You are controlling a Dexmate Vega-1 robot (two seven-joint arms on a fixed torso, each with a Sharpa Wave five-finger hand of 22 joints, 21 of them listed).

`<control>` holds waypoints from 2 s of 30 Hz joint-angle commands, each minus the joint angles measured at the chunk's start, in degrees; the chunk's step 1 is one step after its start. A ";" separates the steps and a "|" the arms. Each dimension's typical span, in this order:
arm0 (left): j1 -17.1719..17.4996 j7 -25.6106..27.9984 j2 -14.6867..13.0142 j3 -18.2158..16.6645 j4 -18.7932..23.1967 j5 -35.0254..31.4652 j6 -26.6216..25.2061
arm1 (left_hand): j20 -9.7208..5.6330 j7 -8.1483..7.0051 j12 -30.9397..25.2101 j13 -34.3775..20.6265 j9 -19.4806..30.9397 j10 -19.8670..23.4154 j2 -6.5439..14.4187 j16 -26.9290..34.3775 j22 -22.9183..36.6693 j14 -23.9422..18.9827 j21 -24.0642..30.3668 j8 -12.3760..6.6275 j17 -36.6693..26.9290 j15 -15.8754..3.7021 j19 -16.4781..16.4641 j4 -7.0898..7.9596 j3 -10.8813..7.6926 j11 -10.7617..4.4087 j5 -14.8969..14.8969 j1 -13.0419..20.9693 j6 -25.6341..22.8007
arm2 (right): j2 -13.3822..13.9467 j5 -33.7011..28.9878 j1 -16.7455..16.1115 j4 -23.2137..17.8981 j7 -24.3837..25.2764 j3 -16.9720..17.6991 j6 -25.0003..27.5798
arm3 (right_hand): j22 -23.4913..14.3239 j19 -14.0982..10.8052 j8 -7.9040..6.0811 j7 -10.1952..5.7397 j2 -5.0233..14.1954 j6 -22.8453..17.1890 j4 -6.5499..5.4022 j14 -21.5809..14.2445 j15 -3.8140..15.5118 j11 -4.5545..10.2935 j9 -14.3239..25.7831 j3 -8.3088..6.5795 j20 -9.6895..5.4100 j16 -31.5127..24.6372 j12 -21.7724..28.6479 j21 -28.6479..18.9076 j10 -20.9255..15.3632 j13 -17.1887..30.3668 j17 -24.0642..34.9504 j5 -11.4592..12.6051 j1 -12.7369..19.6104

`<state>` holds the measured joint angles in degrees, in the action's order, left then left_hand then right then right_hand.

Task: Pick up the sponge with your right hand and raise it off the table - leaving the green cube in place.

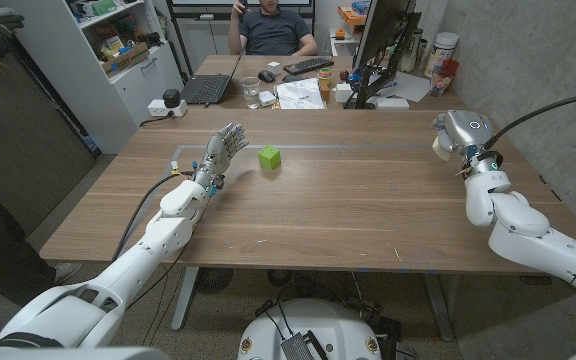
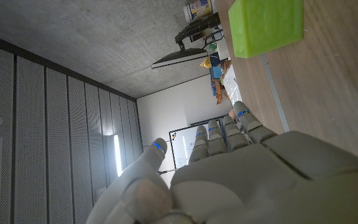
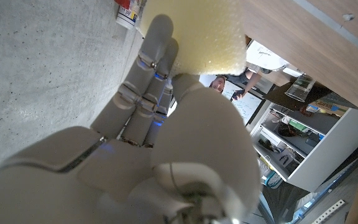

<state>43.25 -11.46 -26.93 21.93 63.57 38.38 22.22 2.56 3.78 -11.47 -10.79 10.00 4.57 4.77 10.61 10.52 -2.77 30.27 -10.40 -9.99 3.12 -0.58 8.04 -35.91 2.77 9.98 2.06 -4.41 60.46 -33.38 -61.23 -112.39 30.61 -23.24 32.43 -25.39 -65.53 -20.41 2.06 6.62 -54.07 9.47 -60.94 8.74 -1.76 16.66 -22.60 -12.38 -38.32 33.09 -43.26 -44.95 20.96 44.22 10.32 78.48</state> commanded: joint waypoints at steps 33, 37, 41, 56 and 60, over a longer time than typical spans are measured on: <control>1.04 -0.38 -0.87 -1.00 1.03 0.91 0.30 | -0.08 -0.03 -0.26 -0.19 0.19 -0.26 0.81 0.14 0.28 0.17 -0.50 -0.17 -0.22 0.04 -0.31 0.16 0.44 -0.17 0.31 -0.58 0.01 | -5.00 -3.62 -7.98 -5.45 12.58 12.43 -6.84 | -0.36 1.30 -0.31 -0.32 1.34 -0.43 -0.48 -3.45 3.94 -0.18 0.50 1.13 -0.31 2.06 7.83 -2.61 -0.59 6.60 0.91 0.32 2.88; 1.31 -0.34 -1.02 -1.08 1.36 0.95 0.33 | -0.09 0.00 -0.26 -0.19 0.19 -0.25 0.81 0.14 0.28 0.17 -0.54 -0.17 -0.21 0.03 -0.30 0.17 0.47 -0.12 0.32 -0.57 0.01 | -6.22 -3.65 -8.78 -4.48 15.37 13.60 -9.25 | -0.37 1.44 -0.33 -0.33 1.38 -0.41 -0.53 -3.53 3.93 -0.22 0.60 1.24 -0.31 2.31 7.87 -2.90 -0.49 6.64 1.02 0.33 2.98; 1.58 -0.11 -1.24 -1.15 1.68 0.94 0.18 | -0.08 -0.04 -0.28 -0.19 0.19 -0.22 0.81 0.14 0.28 0.17 -0.56 -0.16 -0.21 0.00 -0.31 0.17 0.49 -0.11 0.32 -0.57 0.03 | -7.10 -3.81 -9.28 -4.02 16.77 14.30 -10.75 | -0.36 1.63 -0.27 -0.36 1.42 -0.27 -0.60 -3.49 3.91 -0.21 0.62 1.34 -0.30 2.64 7.88 -3.15 -0.40 6.63 1.04 0.34 3.04; 2.17 0.12 -1.41 -1.08 2.58 0.91 0.04 | -0.07 -0.05 -0.28 -0.19 0.19 -0.23 0.83 0.12 0.28 0.20 -0.68 -0.16 -0.20 0.05 -0.36 0.19 0.58 -0.22 0.33 -0.55 0.00 | -8.47 -4.93 -10.48 -3.86 16.54 15.48 -12.01 | -0.32 2.29 -0.30 -0.33 1.63 -0.20 -0.78 -3.64 3.89 -0.11 0.90 1.67 -0.31 3.58 7.99 -4.07 -0.02 6.75 1.29 0.32 3.29; 2.40 0.33 -1.54 -1.13 2.92 0.92 -0.08 | -0.09 -0.02 -0.29 -0.19 0.19 -0.21 0.83 0.13 0.28 0.18 -0.72 -0.17 -0.20 0.02 -0.37 0.20 0.61 -0.19 0.33 -0.55 -0.01 | -9.05 -4.90 -10.53 -3.41 17.14 15.64 -12.85 | -0.30 2.46 -0.27 -0.36 1.67 -0.15 -0.82 -3.63 3.87 -0.05 0.93 1.76 -0.31 3.84 8.04 -4.32 0.06 6.82 1.36 0.31 3.33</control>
<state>44.87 -11.49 -28.12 20.90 65.47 39.29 22.47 2.56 3.78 -11.47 -10.79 10.00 4.57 4.77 10.61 10.52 -2.77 29.66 -10.37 -9.99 3.12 -0.58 8.27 -35.67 2.77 9.98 2.06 -4.41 52.49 -37.45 -70.93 -116.30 46.62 -8.56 21.70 -25.53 -64.49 -20.18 1.93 6.72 -54.14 8.76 -61.96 8.73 -1.99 17.45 -20.94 -11.36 -34.74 33.17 -47.26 -44.70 20.96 45.34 10.40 79.74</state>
